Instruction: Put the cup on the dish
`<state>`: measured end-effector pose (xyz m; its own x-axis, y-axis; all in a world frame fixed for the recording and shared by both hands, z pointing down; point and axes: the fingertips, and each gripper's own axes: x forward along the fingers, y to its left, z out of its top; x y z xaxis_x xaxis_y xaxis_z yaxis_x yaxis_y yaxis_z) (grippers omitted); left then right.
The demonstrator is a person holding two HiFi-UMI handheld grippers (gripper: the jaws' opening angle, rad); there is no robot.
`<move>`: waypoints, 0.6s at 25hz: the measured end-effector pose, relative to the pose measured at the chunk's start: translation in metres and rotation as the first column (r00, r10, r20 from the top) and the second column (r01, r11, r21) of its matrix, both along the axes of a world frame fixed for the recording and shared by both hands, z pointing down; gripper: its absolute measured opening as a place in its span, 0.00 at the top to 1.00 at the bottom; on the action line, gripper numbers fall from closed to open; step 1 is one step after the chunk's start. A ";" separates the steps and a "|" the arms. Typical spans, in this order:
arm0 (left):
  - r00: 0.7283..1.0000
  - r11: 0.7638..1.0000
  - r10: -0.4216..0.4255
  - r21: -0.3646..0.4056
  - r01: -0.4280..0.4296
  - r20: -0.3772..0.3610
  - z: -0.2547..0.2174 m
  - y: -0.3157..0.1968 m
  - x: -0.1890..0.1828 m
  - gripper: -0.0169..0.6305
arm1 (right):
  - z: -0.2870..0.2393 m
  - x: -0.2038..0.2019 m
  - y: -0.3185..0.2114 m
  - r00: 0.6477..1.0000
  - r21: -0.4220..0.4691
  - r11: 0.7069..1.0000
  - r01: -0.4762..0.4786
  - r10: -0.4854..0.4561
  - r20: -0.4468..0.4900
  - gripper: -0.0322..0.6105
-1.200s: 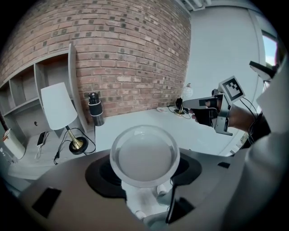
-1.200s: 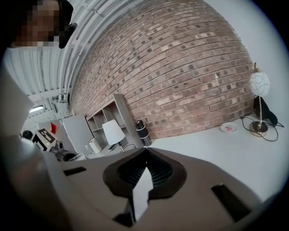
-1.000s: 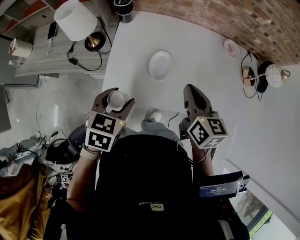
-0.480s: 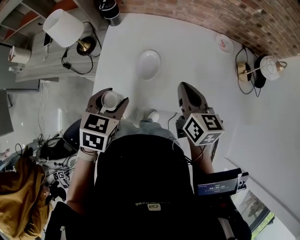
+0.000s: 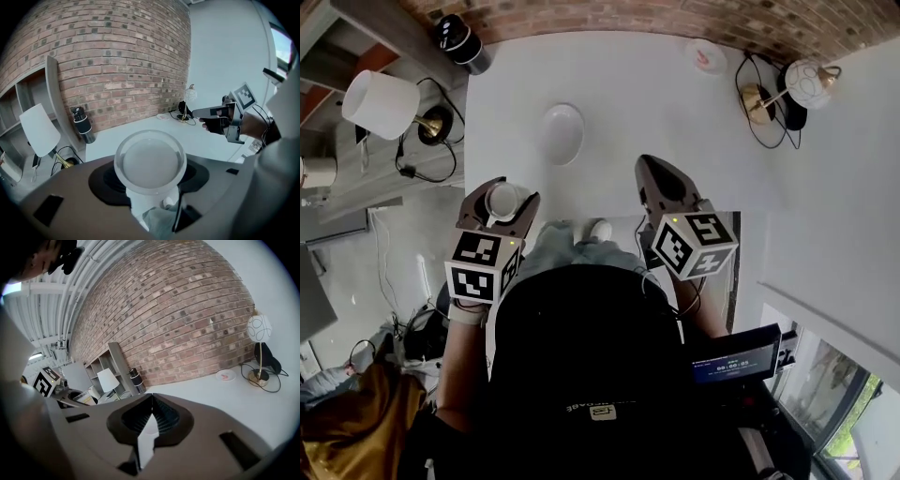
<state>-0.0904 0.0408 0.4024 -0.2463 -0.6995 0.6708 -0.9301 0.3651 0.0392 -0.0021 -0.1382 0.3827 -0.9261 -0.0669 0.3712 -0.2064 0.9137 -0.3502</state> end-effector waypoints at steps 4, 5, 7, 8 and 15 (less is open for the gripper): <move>0.999 0.999 0.054 -0.007 -0.054 0.004 0.004 -0.013 -0.012 0.57 | -0.005 -0.001 -0.008 0.998 0.004 0.998 -0.055 0.055 0.005 0.94; 0.998 0.997 0.071 -0.008 -0.071 0.003 0.004 -0.017 -0.015 0.57 | -0.006 -0.002 -0.010 0.998 0.007 0.998 -0.069 0.069 0.005 0.94; 0.995 0.995 0.103 -0.007 -0.103 0.001 0.004 -0.025 -0.021 0.57 | -0.008 -0.002 -0.014 0.995 0.008 0.995 -0.098 0.098 0.003 0.94; 0.993 0.993 0.119 -0.008 -0.119 0.000 0.005 -0.029 -0.024 0.57 | -0.008 -0.002 -0.015 0.994 0.008 0.994 -0.114 0.114 0.001 0.94; 0.978 0.978 0.210 -0.015 -0.210 -0.004 0.013 -0.057 -0.047 0.57 | -0.011 0.004 -0.027 0.974 0.008 0.974 -0.225 0.225 -0.012 0.94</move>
